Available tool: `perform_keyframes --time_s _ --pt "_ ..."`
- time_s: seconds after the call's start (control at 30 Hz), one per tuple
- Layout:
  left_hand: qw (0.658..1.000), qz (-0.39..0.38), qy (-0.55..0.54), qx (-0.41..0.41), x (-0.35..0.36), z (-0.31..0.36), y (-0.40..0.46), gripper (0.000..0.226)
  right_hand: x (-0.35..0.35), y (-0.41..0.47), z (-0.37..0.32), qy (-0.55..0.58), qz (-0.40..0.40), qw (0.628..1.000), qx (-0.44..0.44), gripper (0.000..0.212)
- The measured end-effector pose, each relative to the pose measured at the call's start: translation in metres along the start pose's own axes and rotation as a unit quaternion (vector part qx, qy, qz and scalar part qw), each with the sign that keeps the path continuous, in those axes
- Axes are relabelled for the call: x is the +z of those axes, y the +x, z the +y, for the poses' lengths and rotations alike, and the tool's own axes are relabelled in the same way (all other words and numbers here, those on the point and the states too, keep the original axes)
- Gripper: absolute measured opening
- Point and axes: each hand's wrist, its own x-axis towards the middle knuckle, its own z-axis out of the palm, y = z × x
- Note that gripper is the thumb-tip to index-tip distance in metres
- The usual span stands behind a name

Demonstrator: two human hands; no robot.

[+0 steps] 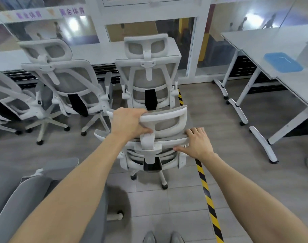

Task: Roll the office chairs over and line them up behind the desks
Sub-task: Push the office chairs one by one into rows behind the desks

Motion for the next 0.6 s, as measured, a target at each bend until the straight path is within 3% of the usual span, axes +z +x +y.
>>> perform_keyframes --time_s 0.17,0.6 --pt "0.999 0.052 0.000 0.009 -0.006 0.025 -0.027 0.065 0.005 -0.027 0.013 0.000 0.034 0.999 -0.026 0.104" --pt "0.996 0.083 -0.026 0.020 -0.018 0.074 -0.099 0.051 0.009 -0.117 0.047 0.090 0.138 0.982 -0.095 0.082"
